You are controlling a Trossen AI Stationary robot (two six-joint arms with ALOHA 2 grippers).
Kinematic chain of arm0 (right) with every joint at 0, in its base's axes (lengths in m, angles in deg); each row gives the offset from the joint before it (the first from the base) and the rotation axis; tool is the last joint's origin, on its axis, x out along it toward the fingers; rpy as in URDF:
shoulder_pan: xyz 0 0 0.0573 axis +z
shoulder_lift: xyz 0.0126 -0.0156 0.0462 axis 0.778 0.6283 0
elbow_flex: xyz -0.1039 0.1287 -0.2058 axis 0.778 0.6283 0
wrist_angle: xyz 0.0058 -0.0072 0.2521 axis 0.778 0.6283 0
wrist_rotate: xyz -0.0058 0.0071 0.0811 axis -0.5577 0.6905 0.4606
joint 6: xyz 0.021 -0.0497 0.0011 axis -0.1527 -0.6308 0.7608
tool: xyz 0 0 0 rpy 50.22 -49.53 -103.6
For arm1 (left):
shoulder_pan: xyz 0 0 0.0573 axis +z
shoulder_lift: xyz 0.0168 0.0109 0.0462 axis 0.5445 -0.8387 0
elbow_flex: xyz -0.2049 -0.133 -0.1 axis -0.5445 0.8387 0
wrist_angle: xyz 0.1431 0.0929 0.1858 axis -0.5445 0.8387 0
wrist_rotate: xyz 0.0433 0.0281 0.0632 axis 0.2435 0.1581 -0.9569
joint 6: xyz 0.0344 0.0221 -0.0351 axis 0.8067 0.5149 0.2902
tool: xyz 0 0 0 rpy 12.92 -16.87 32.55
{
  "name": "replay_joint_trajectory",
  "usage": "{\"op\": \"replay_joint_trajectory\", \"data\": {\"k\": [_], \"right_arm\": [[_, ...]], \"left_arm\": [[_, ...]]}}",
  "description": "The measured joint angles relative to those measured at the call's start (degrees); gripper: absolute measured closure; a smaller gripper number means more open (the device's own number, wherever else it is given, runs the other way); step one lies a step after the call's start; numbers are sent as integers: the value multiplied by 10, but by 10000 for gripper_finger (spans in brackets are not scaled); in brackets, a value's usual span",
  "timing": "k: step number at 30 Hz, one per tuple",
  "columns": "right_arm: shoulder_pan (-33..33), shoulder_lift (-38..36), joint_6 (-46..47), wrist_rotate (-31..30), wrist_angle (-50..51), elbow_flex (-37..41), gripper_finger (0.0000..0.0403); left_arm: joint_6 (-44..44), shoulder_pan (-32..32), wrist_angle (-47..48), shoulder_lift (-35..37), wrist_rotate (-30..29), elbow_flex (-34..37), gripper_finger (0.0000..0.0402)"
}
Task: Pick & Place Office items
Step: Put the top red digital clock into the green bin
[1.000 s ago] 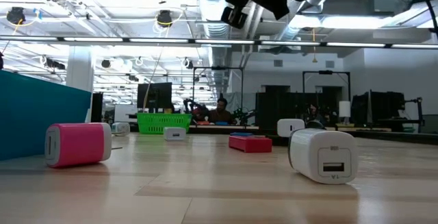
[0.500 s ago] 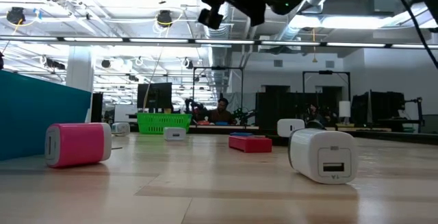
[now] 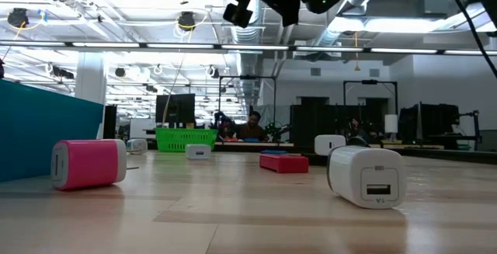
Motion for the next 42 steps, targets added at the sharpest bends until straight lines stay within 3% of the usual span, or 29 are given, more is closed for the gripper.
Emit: {"op": "replay_joint_trajectory", "data": {"k": [10, 17, 22, 27, 30, 35, 38, 42], "right_arm": [[-14, 2, -1, -15, -25, 1, 236], [-77, -4, 35, -16, -74, 0, 230], [-121, -18, 39, -31, -80, 0, 237], [-164, -29, 31, -25, -38, 0, 244], [-174, -48, -5, -20, 36, 0, 249], [-180, -88, -163, -47, 271, 0, 255], [-182, -120, -287, -108, 442, 0, 257], [-177, -156, -392, -210, 619, 0, 255]], "left_arm": [[-61, 0, 45, 19, -2, -1, 339], [-66, -5, 125, 40, 34, 1, 343], [-65, -2, 203, 62, -14, 1, 343], [-112, 29, 273, 68, -205, 1, 342], [-150, 73, 307, 59, -274, 1, 342], [-203, 180, 323, 31, -293, 0, 342], [-224, 241, 319, 2, -282, 0, 342], [-253, 307, 290, -50, -215, 0, 342]]}}
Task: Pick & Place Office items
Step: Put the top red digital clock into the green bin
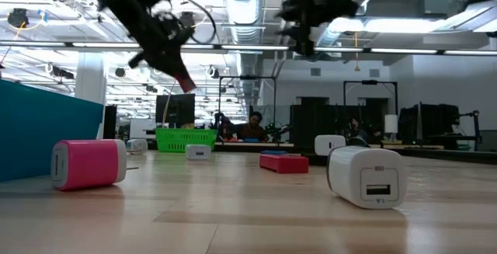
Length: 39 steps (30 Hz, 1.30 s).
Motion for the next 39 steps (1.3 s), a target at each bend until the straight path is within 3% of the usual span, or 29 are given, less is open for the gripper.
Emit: {"op": "replay_joint_trajectory", "data": {"k": [3, 9, 15, 21, 30, 39], "right_arm": [[12, -32, -15, -96, 85, 0, 254], [64, -93, 7, -280, 181, 0, 254], [107, -142, 58, -383, 194, 0, 252], [145, -163, 88, -435, 215, 0, 252], [192, -163, 107, -474, 215, 1, 252], [201, -163, 112, -478, 215, 1, 252]], "left_arm": [[-19, 27, -26, -46, 37, 0, 344], [-61, 39, -71, -133, 44, -22, 347], [-61, 52, -59, -204, 2, -77, 348], [-52, 80, -2, -247, -5, -120, 348], [-44, 85, 14, -250, 6, -126, 333], [-43, 88, 13, -250, 14, -126, 307]]}}
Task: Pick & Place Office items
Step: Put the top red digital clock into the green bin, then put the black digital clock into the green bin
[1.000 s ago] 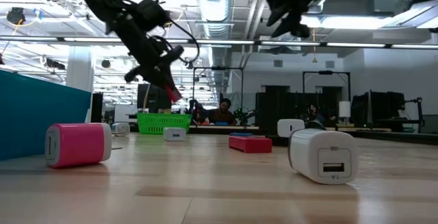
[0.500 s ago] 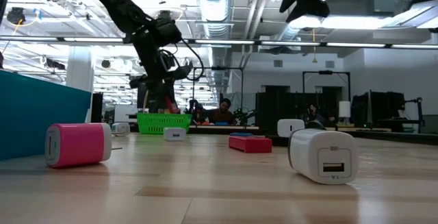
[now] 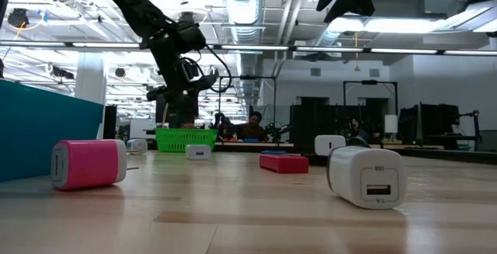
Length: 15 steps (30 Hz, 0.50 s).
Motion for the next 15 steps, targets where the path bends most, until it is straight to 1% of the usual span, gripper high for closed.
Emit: {"op": "replay_joint_trajectory", "data": {"k": [4, 8, 11, 15], "right_arm": [[7, 0, 0, -8, 0, 0, 249], [17, 0, 0, -10, -2, 5, 237], [28, 0, 0, -11, -1, 28, 221], [50, 0, 6, -5, -11, 86, 196]], "left_arm": [[1, 0, -6, 7, 0, 0, 294], [23, 0, -8, 36, 1, 0, 267], [55, -2, -8, 80, 42, 0, 245], [119, -17, -3, 155, 130, 1, 223]]}}
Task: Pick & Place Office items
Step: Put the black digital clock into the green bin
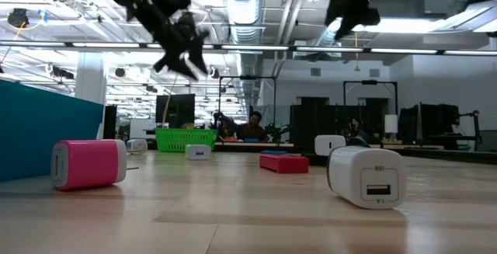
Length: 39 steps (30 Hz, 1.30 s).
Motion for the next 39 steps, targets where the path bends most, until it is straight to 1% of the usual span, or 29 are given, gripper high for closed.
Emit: {"op": "replay_joint_trajectory", "data": {"k": [2, 4, 7, 10, 12, 15, 17, 19, 21, 23, 25, 27, 31, 34, 39], "right_arm": [[11, 0, 23, 22, -24, 42, 183], [22, 1, 51, 40, -58, 83, 172], [43, 1, 94, 44, -123, 139, 161], [61, 1, 144, 44, -207, 181, 159], [71, 1, 166, 39, -248, 197, 160], [78, 10, 158, 13, -266, 199, 163], [78, 11, 129, 12, -267, 199, 164], [77, 20, 103, 12, -298, 197, 163], [77, 25, 71, 20, -299, 199, 163], [77, 47, 44, 36, -310, 188, 163], [77, 75, 16, 48, -268, 170, 163], [81, 113, -13, 57, -246, 135, 163], [86, 194, -78, 54, -148, 48, 162], [85, 248, -108, 52, -100, -10, 162], [89, 315, -155, 39, -87, -54, 162]], "left_arm": [[37, -19, 9, 38, 36, 0, 218], [69, -46, 23, 71, 49, 0, 218], [103, -96, 32, 117, 50, 10, 220], [104, -148, 30, 160, 50, 33, 220], [93, -183, 30, 180, 38, 50, 220], [90, -230, 16, 205, 11, 76, 221], [89, -255, 0, 211, -8, 88, 221], [89, -274, -8, 211, -16, 96, 221], [88, -286, -13, 209, -19, 99, 221], [88, -294, -25, 203, -20, 102, 221], [83, -301, -21, 197, -20, 104, 221], [76, -303, -24, 192, -20, 104, 221], [75, -308, -35, 188, -20, 104, 221], [73, -312, -40, 188, -20, 104, 221], [71, -319, -43, 193, -20, 103, 221]]}}
